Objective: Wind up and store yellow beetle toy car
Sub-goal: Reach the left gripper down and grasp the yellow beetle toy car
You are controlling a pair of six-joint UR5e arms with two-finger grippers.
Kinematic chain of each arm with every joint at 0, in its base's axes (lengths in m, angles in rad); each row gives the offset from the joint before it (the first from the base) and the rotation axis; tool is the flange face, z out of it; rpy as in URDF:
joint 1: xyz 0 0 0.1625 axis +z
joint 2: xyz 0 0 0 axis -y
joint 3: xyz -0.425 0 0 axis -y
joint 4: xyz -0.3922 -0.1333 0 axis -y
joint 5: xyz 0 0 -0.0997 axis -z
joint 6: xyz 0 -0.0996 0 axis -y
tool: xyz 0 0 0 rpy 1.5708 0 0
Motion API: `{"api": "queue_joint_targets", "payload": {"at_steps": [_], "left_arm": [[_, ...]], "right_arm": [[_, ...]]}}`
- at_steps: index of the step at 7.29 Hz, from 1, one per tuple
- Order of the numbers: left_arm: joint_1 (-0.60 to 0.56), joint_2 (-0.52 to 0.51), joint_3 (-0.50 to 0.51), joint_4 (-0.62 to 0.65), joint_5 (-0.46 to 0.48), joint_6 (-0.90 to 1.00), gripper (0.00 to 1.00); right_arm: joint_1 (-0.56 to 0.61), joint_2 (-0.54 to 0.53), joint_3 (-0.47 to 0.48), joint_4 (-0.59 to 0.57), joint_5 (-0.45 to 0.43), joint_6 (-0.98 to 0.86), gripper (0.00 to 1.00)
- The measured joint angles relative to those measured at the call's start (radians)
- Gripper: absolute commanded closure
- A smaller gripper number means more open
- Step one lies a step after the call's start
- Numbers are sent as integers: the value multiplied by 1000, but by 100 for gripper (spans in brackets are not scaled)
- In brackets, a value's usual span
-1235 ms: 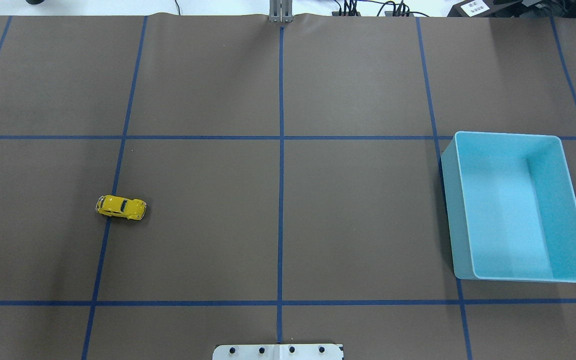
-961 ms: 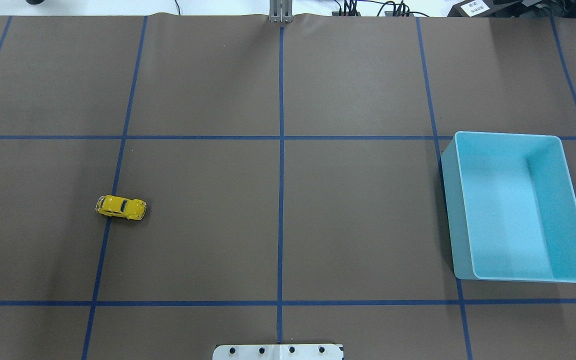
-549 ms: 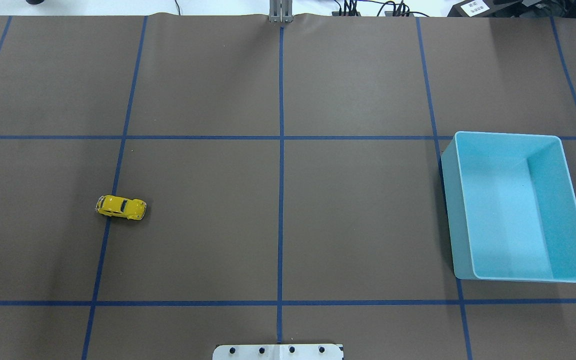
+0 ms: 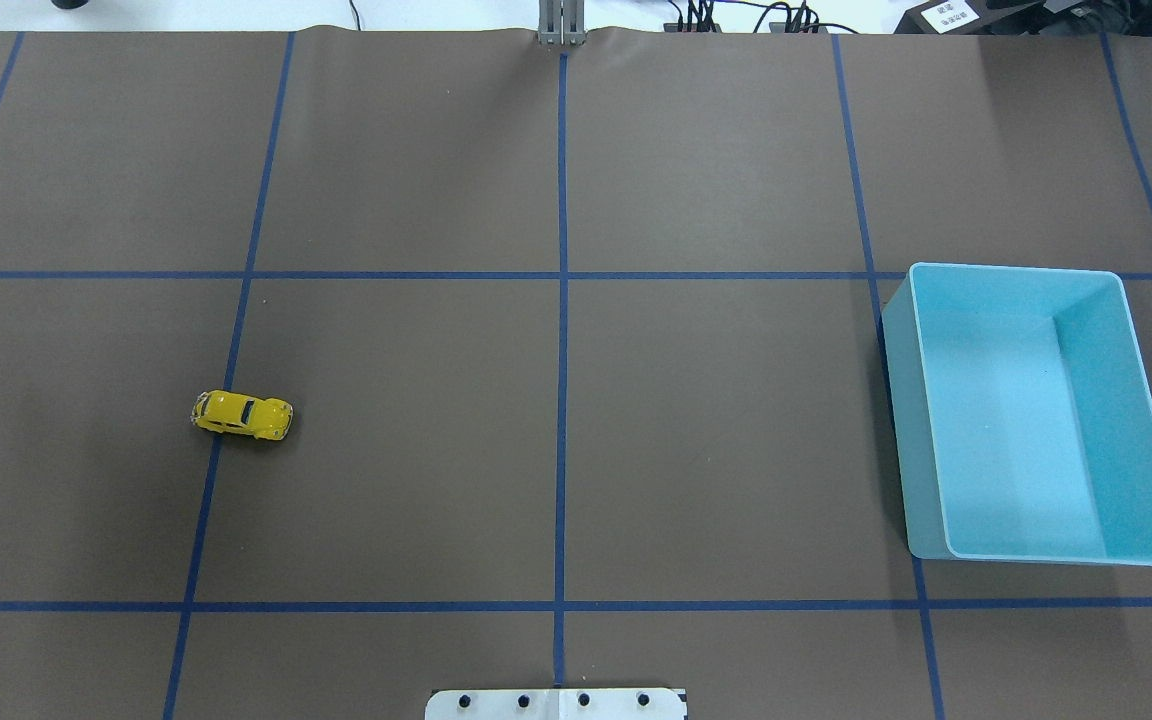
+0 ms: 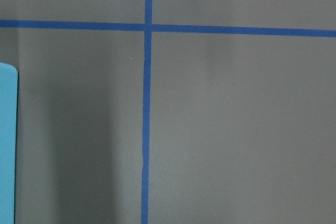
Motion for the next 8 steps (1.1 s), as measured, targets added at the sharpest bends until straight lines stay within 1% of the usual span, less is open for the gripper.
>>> {"api": "queue_joint_targets", "payload": {"at_steps": [1,3,5,7,8], "left_arm": [[74,-28,-19,-2,0,-3,0],[243,-88,-68,1,0,-7,0],[408,-127,-132,7,14,-8,0],[571,-141,-210,9,76,-5,0],[657,-141,-248,15,125,0,0]], "right_arm": [[0,2,2,3,0,0,0],[0,6,-7,50,-2,0,0],[0,7,-17,77,-3,-2,0],[0,8,-18,81,-2,-7,0],[0,7,-17,81,1,-7,0]]}}
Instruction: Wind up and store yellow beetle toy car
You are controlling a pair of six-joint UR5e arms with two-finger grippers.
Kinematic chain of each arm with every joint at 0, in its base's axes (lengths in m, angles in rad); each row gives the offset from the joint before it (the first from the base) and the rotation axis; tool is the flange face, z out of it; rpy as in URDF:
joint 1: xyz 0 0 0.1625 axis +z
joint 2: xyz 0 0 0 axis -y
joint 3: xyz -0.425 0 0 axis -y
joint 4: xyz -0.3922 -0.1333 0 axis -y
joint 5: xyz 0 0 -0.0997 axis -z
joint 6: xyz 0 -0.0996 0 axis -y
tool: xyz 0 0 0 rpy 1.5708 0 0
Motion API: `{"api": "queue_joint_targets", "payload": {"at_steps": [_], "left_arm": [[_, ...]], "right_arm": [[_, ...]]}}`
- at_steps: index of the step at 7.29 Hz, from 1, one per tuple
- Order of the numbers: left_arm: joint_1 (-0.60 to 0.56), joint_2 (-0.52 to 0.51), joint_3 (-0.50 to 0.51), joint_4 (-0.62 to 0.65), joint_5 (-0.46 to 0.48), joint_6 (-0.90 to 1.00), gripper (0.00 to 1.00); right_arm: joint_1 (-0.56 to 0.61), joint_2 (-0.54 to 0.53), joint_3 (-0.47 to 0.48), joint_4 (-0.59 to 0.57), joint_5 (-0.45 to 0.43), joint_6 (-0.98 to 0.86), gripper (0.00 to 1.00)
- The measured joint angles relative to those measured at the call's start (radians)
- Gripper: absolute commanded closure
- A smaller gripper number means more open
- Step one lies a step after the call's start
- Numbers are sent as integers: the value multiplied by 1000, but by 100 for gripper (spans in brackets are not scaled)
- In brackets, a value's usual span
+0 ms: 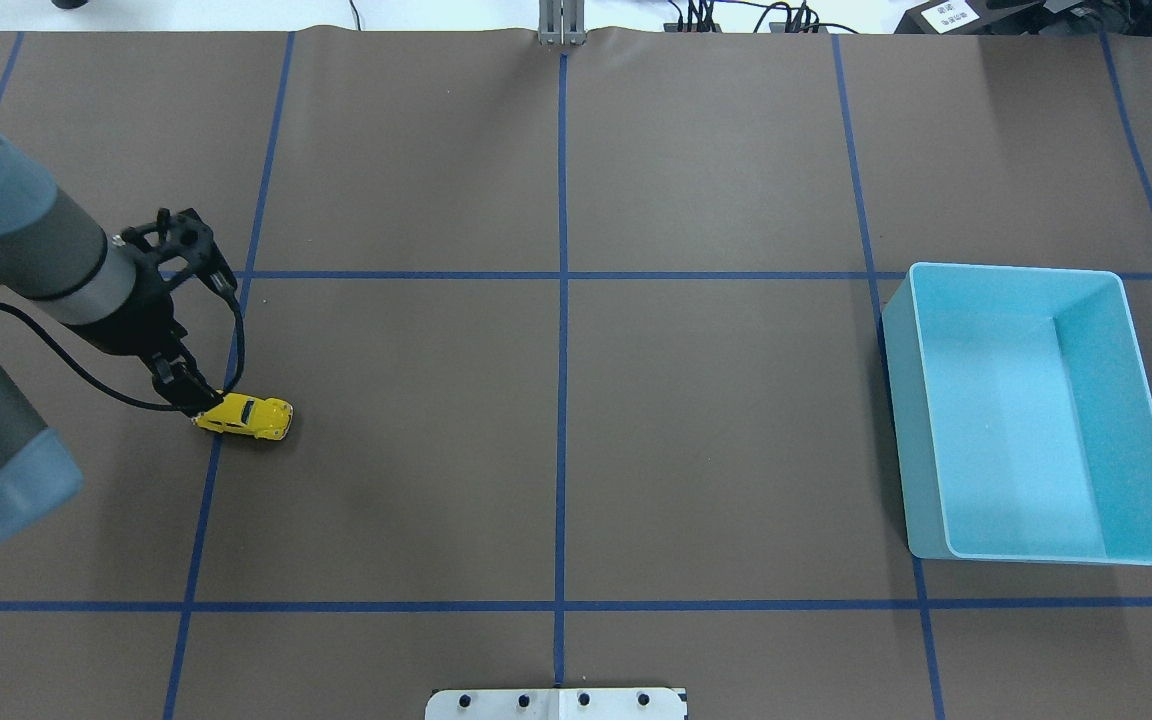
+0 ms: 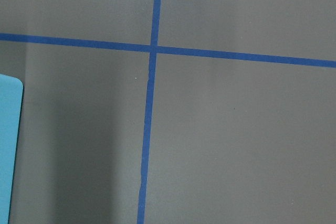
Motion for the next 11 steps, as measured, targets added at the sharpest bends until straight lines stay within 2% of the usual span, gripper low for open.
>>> {"api": "queue_joint_targets", "payload": {"at_steps": [2,3,5,7,11], "left_arm": [[164,1,-61,36,150,42,0],[207,0,-71,54,200,122,0],[230,-12,-57,79,287,356,0],[232,-55,-3,84,329,509,0],[219,-91,59,87,373,601,0]], "right_arm": [[0,-5,-1,0,-1,3,0],[0,-6,-2,0,-2,5,0],[0,-7,-1,0,-2,7,0],[0,-7,1,0,-1,6,0],[0,-4,2,0,0,3,0]]}}
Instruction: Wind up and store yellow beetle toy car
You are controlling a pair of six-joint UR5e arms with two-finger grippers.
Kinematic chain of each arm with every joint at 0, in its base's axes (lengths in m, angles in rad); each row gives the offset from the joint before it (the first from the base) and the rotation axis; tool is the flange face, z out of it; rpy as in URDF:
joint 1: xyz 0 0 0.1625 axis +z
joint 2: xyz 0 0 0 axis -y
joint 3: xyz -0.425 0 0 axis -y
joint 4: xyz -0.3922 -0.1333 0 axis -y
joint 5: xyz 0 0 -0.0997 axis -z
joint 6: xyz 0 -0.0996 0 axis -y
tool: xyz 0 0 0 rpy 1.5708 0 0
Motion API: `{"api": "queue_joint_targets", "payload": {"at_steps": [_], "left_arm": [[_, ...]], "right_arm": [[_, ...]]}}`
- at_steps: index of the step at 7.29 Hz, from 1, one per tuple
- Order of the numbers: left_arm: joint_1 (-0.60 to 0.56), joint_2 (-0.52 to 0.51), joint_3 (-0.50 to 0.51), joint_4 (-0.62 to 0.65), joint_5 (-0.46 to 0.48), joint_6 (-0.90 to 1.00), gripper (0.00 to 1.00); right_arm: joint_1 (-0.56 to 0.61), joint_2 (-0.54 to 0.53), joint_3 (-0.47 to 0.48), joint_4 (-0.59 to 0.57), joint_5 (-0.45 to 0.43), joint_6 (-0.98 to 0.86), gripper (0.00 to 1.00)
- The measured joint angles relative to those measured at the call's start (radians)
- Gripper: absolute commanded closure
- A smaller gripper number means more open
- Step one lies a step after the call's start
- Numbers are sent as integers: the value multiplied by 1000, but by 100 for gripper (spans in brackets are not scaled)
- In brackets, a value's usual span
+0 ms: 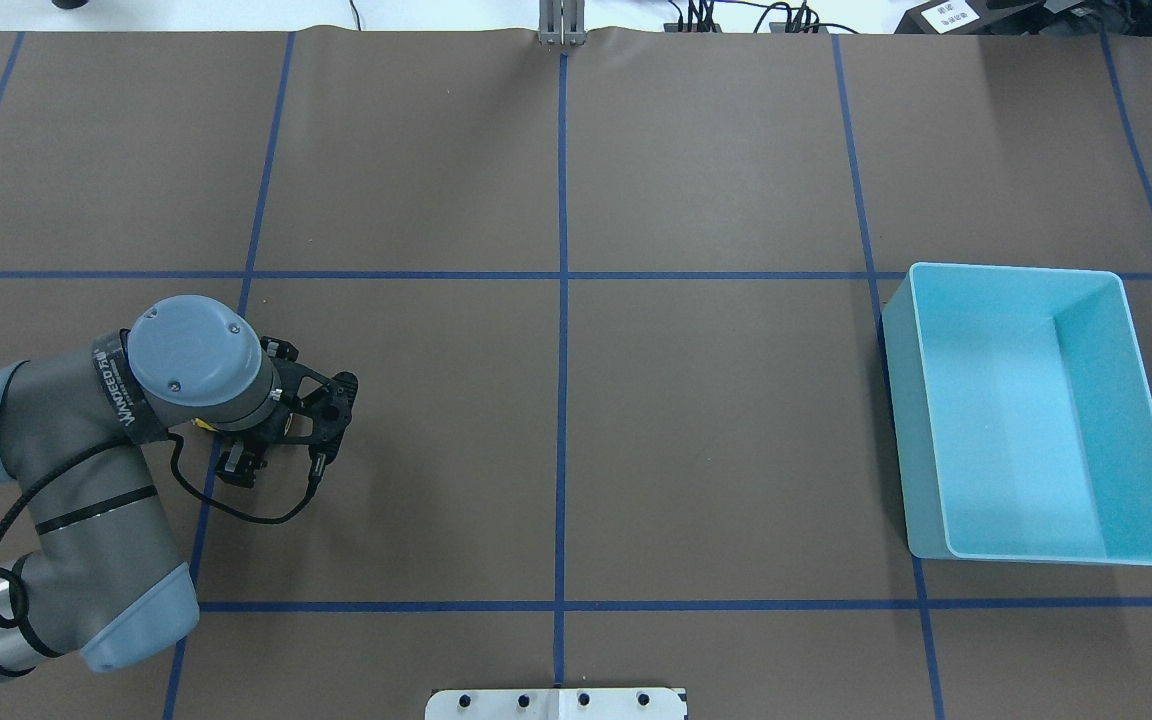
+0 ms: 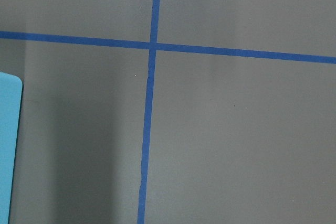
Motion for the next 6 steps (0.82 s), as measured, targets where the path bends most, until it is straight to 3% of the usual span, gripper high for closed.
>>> {"api": "queue_joint_targets", "payload": {"at_steps": [6], "left_arm": [[-37,0,40,-7,-13,-9,0]], "right_arm": [[0,0,-2,0,1,0,0]]}}
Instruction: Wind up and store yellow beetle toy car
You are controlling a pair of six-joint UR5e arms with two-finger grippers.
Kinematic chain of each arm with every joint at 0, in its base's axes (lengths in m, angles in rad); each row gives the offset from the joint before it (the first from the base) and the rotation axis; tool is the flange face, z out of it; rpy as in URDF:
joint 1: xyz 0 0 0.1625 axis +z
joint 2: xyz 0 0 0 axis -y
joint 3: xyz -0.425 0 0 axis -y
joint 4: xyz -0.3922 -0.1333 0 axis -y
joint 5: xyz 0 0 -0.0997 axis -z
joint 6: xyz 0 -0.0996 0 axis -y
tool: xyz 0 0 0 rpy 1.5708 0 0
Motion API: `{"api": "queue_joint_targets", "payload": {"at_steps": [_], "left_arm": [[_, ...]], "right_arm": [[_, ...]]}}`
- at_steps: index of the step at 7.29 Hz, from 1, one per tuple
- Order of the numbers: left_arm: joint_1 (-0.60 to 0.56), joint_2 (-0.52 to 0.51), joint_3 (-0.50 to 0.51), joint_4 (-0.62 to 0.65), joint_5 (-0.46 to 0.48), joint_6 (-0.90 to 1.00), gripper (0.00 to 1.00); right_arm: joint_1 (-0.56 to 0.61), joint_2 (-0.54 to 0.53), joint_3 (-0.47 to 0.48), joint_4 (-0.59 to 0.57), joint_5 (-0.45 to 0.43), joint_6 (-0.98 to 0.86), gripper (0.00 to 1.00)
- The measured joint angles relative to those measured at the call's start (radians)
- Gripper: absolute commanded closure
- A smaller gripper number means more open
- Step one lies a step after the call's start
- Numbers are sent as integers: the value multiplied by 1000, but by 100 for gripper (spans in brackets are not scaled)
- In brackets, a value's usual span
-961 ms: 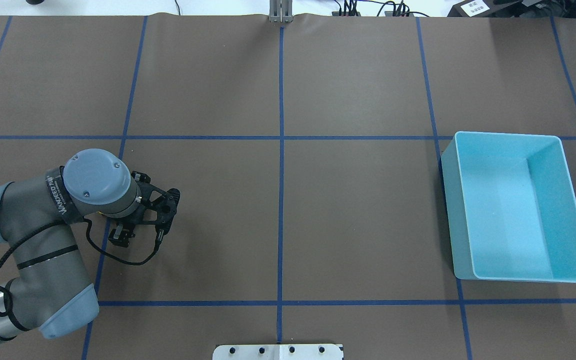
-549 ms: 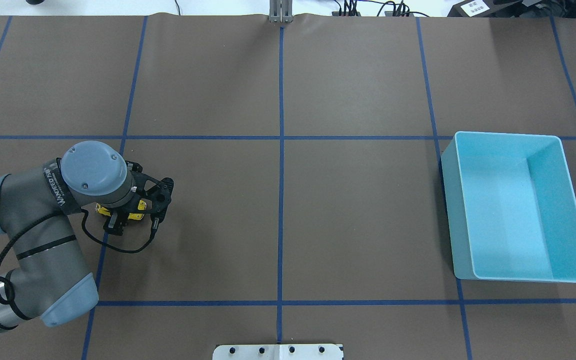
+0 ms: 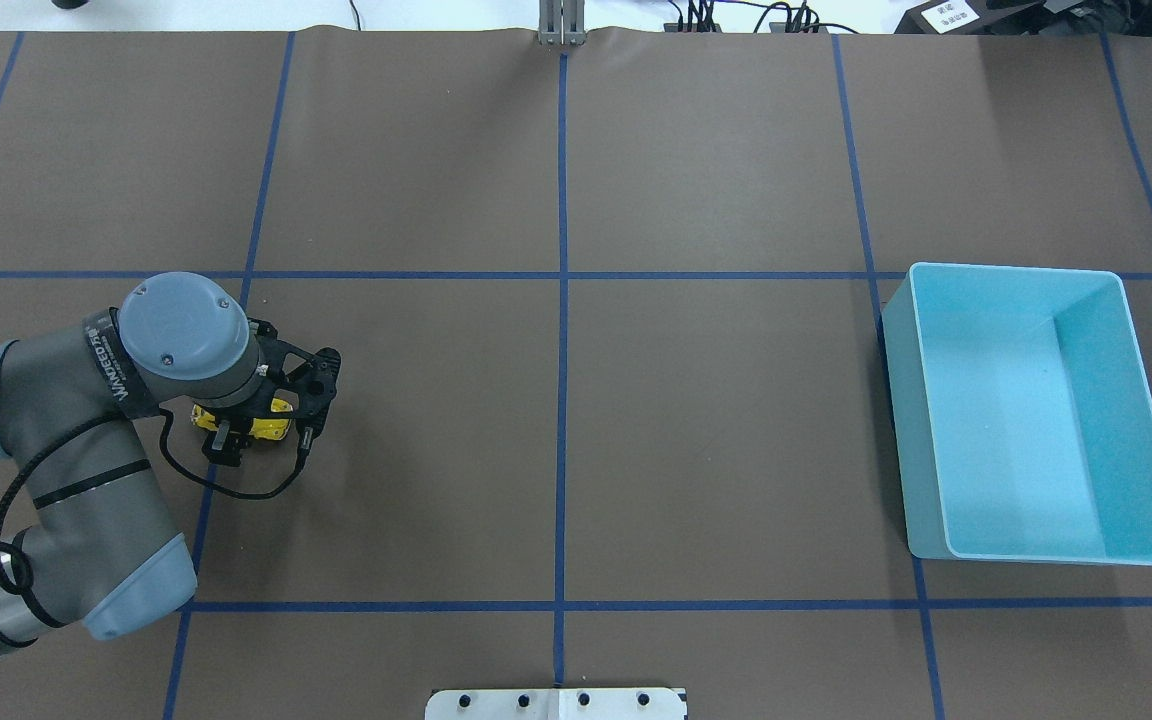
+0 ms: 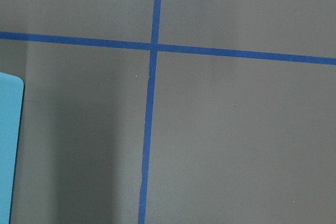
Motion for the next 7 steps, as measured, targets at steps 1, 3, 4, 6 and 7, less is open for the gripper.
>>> {"api": "queue_joint_targets", "payload": {"at_steps": [1,3,4,6,7], "left_arm": [[-1,0,5,-4,-7,1,0],[0,-1,16,-8,-16,2,1],[1,-4,23,-9,-28,1,1],[1,-7,34,-12,-56,1,12],[1,-8,39,-13,-66,1,27]], "right_arm": [[0,0,0,0,0,0,0],[0,-1,0,-1,2,0,0],[-1,-1,0,-1,2,0,0],[0,-2,0,-2,2,0,0],[0,-2,0,-2,2,0,0]]}}
